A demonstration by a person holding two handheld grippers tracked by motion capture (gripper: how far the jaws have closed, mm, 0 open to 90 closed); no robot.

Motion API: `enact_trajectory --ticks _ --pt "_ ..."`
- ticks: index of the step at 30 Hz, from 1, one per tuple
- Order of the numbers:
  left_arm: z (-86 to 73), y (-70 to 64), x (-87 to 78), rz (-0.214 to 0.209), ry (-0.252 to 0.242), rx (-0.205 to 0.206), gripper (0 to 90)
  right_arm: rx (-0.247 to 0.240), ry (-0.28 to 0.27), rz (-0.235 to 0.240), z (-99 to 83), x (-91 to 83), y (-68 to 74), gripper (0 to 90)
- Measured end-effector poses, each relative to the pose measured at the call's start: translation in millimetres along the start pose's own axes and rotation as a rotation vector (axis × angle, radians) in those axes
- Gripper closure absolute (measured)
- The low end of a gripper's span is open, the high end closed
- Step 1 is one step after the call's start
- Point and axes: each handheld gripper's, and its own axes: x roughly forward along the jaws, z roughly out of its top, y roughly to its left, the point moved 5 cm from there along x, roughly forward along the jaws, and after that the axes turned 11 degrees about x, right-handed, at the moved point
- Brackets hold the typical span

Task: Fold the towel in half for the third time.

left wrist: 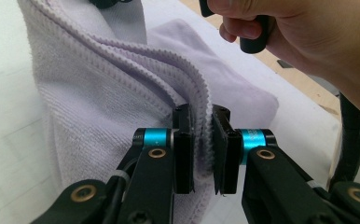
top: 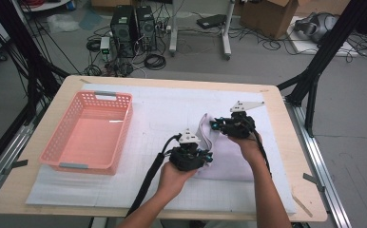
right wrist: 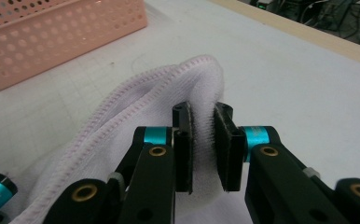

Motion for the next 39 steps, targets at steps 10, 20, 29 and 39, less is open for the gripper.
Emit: enact_trajectory --ticks 10,20,29,39 --pt "8.3 -13.9 32.7 -0.023 0.022 0.018 80.1 0.025 -0.030 -0.084 -13.4 -19.8 -21.8 77.4" --pt "7.3 -20.3 55.7 -0.027 0.031 0.008 75.6 0.011 0.001 -0.165 -23.9 -27.5 -33.2 77.0" --pt "15.2 -12.1 28.8 0.000 -0.049 0.028 46.9 0.036 0.018 -0.201 -44.2 -34.3 -51.9 76.9" --pt "-4.8 25.8 -10.6 0.090 -0.093 0.072 42.6 0.086 -0.003 -0.274 -50.4 -51.7 -59.7 61.0"
